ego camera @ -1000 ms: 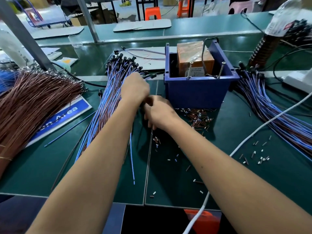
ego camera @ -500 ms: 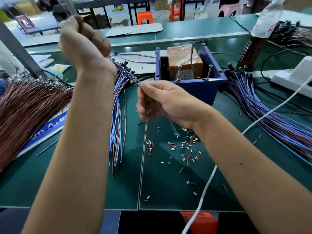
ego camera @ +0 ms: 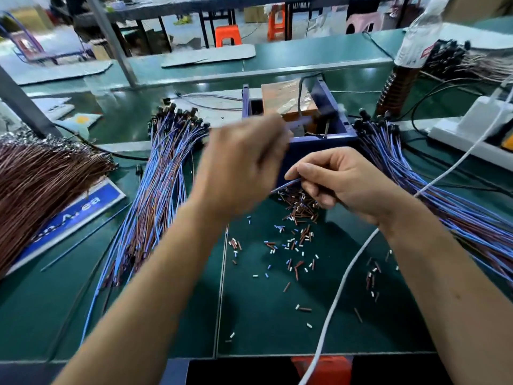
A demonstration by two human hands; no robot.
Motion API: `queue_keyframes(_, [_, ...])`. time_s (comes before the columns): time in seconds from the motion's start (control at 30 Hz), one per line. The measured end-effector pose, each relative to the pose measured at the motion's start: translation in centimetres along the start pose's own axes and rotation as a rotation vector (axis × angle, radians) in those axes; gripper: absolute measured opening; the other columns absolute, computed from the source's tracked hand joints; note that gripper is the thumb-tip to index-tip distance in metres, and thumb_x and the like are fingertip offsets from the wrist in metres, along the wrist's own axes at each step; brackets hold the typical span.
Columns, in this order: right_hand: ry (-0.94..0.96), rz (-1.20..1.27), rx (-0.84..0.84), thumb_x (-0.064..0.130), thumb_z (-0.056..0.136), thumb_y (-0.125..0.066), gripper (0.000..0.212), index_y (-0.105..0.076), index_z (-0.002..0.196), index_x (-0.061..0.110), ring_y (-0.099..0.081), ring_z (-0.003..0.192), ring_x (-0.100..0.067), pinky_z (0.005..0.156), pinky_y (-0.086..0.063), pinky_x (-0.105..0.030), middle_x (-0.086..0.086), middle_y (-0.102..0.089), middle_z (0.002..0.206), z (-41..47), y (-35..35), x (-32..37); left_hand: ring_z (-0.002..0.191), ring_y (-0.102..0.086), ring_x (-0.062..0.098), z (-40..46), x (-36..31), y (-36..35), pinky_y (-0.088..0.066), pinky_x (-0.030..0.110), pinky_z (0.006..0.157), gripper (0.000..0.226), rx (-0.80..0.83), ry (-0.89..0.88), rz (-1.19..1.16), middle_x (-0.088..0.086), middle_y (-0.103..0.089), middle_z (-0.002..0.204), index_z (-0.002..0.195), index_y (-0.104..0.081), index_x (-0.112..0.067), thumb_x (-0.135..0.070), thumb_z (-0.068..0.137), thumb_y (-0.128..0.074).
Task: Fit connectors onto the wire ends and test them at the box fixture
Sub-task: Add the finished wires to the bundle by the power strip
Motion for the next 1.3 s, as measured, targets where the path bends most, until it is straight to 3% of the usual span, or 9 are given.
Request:
queue_keyframes(0.07, [0.016, 0.025, -0.029, 0.026, 0.095, -0.063, 0.020, -0.069, 0.092, 0.007, -0.045, 0.041, -0.012, 0.043, -0.035, -0.023, -0.006, -0.059, 0.063, -0.2, -0.1, -0.4, 0.065, -0.046, 0.019, -1.8, -3.0, -3.8, -0.039, 0.034, 0.059, 0.024, 0.152, -0.012, -0.055, 0.000, -0.052, 0.074, 0.078, -0.057, -0.004, -0.010, 0.102, -0.057])
queue_keyframes(0.2, [-0.015, 0.055, -0.147, 0.012, 0.104, -0.059, 0.016, -0.055, 0.106, -0.004, -0.045, 0.043, -0.016, 0.045, -0.034, -0.028, -0.008, -0.058, 0.061, -0.9, 1.1, -1.9, 0.080, -0.060, 0.036, -3.5, -2.4, -7.3, -0.051, 0.049, 0.065, 0.021, 0.162, 0.074, -0.080, 0.009, -0.064, 0.095, 0.096, -0.066, 0.000, -0.014, 0.104, -0.053])
queue_keyframes(0.33, [0.031, 0.045, -0.228, 0.009, 0.102, -0.062, 0.011, -0.056, 0.105, 0.000, -0.044, 0.047, -0.022, 0.044, -0.037, -0.026, -0.011, -0.057, 0.062, -1.9, 2.7, -1.8, 0.078, -0.063, 0.034, -5.0, -1.8, -8.2, -0.051, 0.047, 0.063, 0.013, 0.189, 0.090, -0.065, 0.005, -0.067, 0.092, 0.103, -0.066, -0.006, -0.018, 0.100, -0.060])
queue_keyframes(0.47, [0.056, 0.079, -0.227, 0.009, 0.103, -0.061, 0.007, -0.058, 0.105, 0.004, -0.049, 0.047, -0.018, 0.046, -0.043, -0.024, -0.008, -0.059, 0.062, -2.3, 2.6, -1.6, 0.083, -0.066, 0.028, -6.1, -0.1, -8.9, -0.051, 0.043, 0.070, 0.011, 0.245, 0.146, -0.169, 0.001, -0.071, 0.091, 0.102, -0.070, -0.009, -0.018, 0.100, -0.064])
queue_keyframes(0.73, [0.049, 0.088, -0.374, 0.008, 0.096, -0.070, 0.010, -0.071, 0.096, -0.002, -0.059, 0.046, -0.020, 0.047, -0.050, -0.028, -0.020, -0.070, 0.069, -2.2, 3.2, -2.2, 0.074, -0.061, 0.015, -6.0, 1.4, -8.2, -0.049, 0.035, 0.065, 0.008, 0.067, 0.222, -0.211, -0.005, -0.065, 0.080, 0.086, -0.072, -0.013, -0.010, 0.094, -0.073])
queue_keyframes(1.3, [0.130, -0.107, -0.307, 0.005, 0.104, -0.059, 0.014, -0.066, 0.091, 0.005, -0.058, 0.055, -0.016, 0.055, -0.049, -0.023, -0.003, -0.066, 0.069, -2.4, 2.4, -0.9, 0.065, -0.057, 0.010, -6.0, 1.9, -8.3, -0.042, 0.022, 0.063, 0.014, 0.101, 0.345, -0.403, -0.008, -0.062, 0.070, 0.078, -0.070, -0.008, -0.002, 0.090, -0.075])
Point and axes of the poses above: each hand's wrist, its own z-axis towards the middle knuckle, its own y-axis out of the back of the hand, x = y × z, the point moved 8 cm from there along z, towards the middle knuckle
